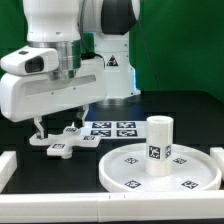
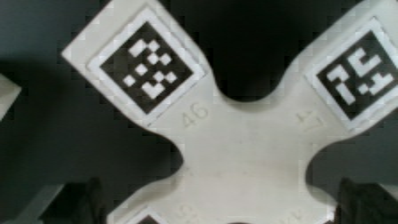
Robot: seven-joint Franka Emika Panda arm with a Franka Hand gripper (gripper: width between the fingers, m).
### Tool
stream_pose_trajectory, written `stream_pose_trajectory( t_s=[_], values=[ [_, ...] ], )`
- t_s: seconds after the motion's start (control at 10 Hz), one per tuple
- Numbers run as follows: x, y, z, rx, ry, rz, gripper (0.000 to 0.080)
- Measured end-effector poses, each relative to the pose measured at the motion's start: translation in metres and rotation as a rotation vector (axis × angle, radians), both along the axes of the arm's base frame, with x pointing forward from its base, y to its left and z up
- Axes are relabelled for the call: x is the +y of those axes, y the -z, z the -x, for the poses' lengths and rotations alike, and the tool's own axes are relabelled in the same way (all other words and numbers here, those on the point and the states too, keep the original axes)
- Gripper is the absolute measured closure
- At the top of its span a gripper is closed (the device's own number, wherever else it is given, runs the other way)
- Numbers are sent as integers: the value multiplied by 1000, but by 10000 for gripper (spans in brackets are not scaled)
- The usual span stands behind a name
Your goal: Assemble round table
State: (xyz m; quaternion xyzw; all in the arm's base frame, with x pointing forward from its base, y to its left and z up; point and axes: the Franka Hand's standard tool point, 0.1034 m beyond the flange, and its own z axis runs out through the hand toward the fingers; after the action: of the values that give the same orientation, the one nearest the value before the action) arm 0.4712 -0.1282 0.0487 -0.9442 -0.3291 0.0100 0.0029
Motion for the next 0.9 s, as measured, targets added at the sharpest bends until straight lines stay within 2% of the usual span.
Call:
stream_pose_trajectory(
  t_s=[0.4, 0.9],
  values=[
    [6, 2, -1, 4, -4, -2, 151],
    [7, 9, 4, 18, -4, -4, 151]
  ],
)
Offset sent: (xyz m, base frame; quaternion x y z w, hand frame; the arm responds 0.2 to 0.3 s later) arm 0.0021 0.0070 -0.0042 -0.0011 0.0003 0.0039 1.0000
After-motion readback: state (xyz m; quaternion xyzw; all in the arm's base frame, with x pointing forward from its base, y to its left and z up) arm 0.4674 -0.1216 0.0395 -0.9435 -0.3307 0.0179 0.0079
